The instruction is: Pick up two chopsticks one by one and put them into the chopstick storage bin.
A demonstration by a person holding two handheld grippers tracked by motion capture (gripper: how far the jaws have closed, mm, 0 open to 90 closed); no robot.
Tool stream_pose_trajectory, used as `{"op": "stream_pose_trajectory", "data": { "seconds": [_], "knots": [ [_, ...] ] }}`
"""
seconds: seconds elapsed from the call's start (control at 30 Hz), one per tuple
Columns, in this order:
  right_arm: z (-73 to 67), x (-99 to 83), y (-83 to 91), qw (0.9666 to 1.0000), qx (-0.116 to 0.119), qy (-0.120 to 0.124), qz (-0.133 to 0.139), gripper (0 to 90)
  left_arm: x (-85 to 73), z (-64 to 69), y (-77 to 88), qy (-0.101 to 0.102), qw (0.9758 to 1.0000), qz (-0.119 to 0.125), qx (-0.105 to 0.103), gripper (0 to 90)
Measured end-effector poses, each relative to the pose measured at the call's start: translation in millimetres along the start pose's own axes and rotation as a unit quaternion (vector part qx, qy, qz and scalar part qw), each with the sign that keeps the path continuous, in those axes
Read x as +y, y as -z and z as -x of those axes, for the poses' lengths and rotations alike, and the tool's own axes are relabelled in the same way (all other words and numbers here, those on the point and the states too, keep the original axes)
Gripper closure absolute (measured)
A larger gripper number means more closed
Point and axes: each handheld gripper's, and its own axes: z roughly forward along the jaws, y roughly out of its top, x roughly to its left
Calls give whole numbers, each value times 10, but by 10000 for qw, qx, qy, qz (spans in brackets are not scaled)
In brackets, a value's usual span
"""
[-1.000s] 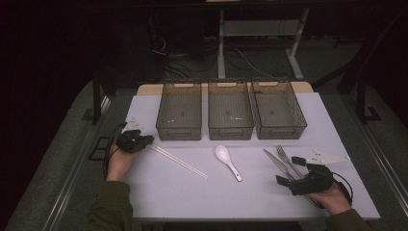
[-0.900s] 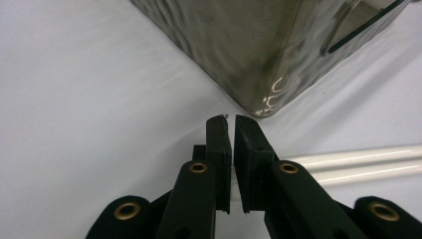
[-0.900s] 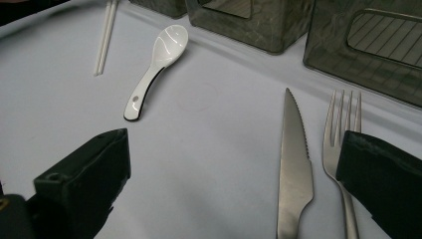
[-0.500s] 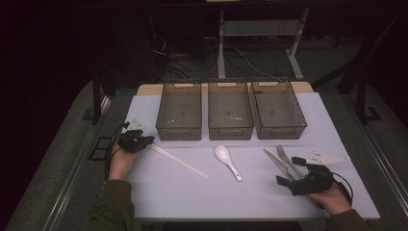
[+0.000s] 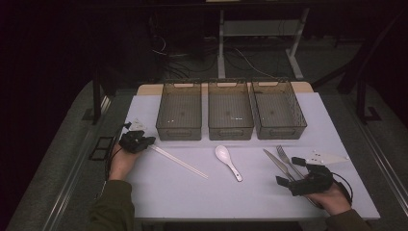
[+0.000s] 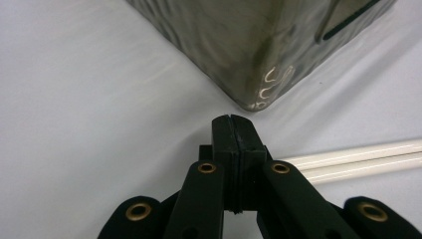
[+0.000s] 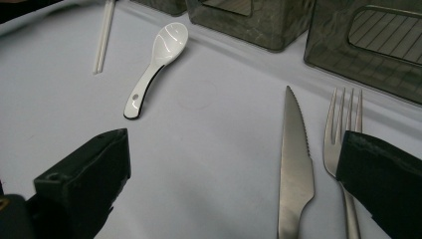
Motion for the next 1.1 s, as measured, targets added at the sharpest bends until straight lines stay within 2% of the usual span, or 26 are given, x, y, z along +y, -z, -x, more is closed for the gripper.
{"op": "stream_pose_trajectory", "data": {
  "seconds": [0.23,0.5,0.6,0.63,1.1],
  "knots": [
    [4,0,6,10000,-2,4,8,8,-11,11,6,-27,9999,-128,-41,890],
    [7,1,11,10000,-18,5,6,8,-93,6,108,-42,9998,-195,-28,891],
    [5,0,11,10000,-14,15,7,8,-131,4,145,10,9998,-193,-31,891],
    [3,0,11,10000,-10,21,2,8,-142,-2,159,-33,9998,-210,-42,890],
    [3,1,33,10000,-13,14,13,8,-209,77,257,-49,9994,-302,-158,891]
  ]
}}
